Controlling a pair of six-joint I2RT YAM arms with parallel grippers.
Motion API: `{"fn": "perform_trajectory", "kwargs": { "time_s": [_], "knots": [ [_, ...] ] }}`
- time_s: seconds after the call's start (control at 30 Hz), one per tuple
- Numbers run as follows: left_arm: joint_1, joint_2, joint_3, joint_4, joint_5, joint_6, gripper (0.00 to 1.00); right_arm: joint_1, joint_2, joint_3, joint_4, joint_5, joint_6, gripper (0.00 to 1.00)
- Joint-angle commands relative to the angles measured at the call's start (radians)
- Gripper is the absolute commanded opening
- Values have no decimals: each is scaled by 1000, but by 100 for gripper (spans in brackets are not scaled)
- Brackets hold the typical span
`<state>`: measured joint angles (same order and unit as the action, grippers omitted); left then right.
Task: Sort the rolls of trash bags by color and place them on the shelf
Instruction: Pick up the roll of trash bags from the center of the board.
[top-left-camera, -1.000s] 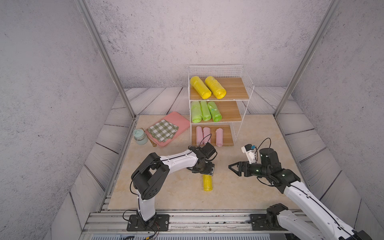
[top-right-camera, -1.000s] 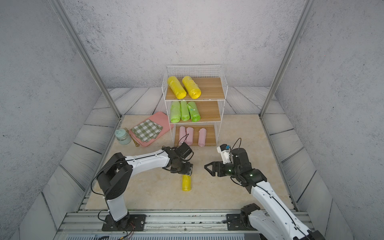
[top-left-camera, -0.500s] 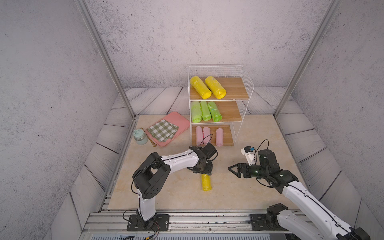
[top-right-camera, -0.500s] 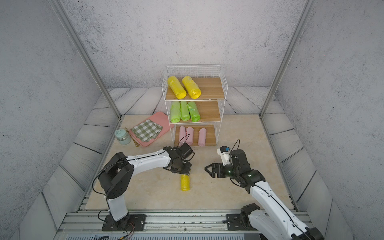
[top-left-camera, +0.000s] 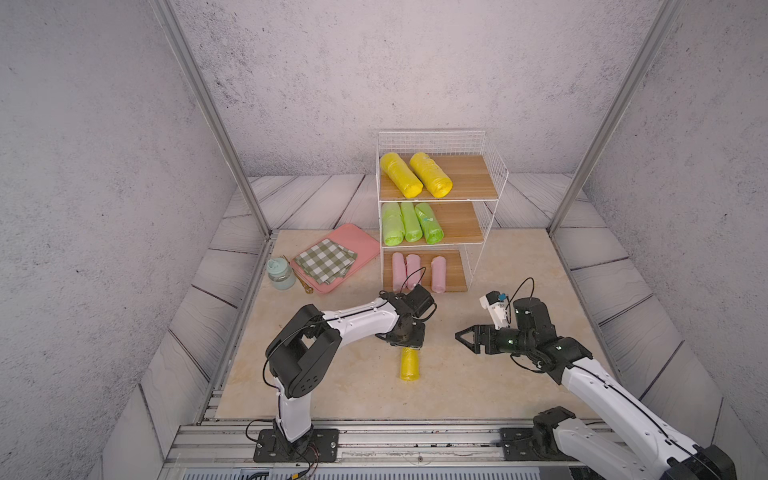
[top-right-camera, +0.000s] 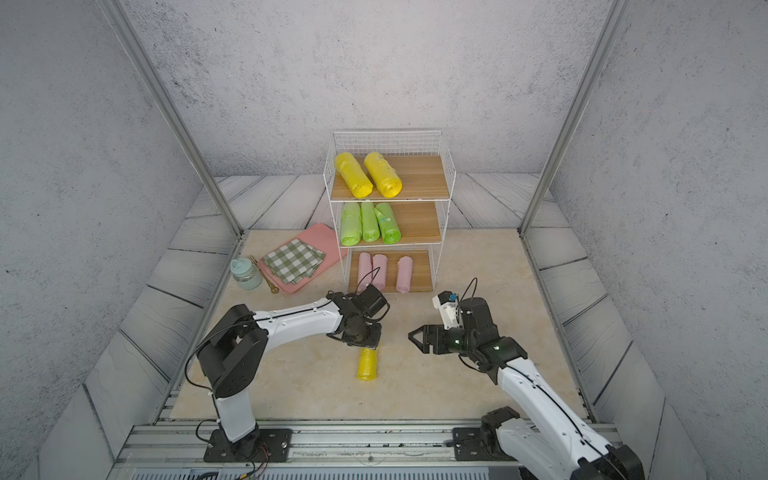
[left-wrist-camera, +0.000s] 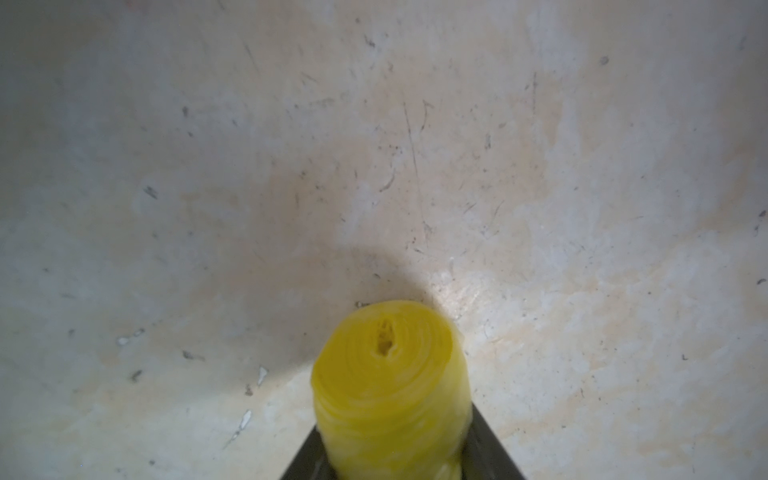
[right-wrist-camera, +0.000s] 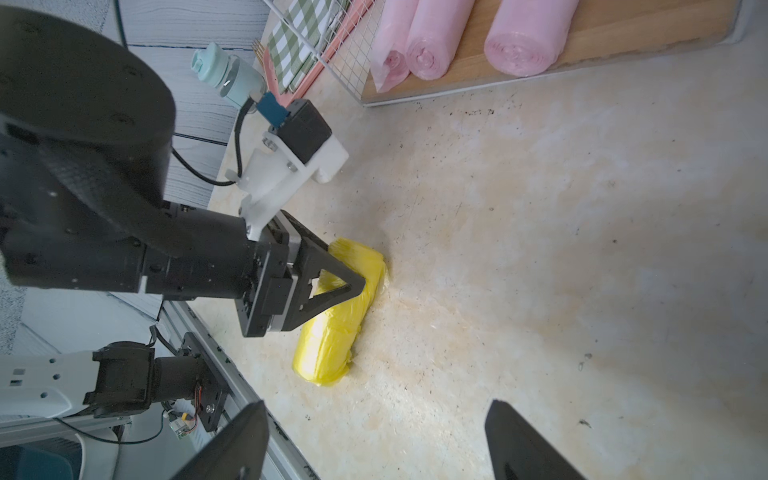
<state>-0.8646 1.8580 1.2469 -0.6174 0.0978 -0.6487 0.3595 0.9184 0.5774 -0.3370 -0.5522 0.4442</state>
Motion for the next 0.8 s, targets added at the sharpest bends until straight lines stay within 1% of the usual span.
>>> {"fn": "perform_trajectory", "kwargs": {
  "time_s": [0.0, 0.1, 0.2, 0.37, 0.47, 0.63, 0.77],
  "knots": [
    [16, -9, 7, -22, -8, 24, 0, 5, 21, -12, 22, -28, 6, 86],
    [34, -48, -2, -4, 8, 41, 0, 4, 37, -13, 31, -51, 6, 86],
    [63, -120, -30, 45, 53, 68, 0, 5, 46, -21, 62, -78, 16, 86],
    [135, -291, -109, 188, 200, 104, 0, 5, 71, -42, 190, -174, 69, 86],
    [180, -376, -125, 228, 272, 132, 0, 4, 89, -50, 278, -239, 103, 86],
    [220, -497, -131, 265, 346, 210, 0, 5, 108, -26, 372, -333, 143, 86],
    [241, -574, -141, 328, 416, 234, 0, 9, 104, 5, 421, -377, 165, 86]
  ]
}}
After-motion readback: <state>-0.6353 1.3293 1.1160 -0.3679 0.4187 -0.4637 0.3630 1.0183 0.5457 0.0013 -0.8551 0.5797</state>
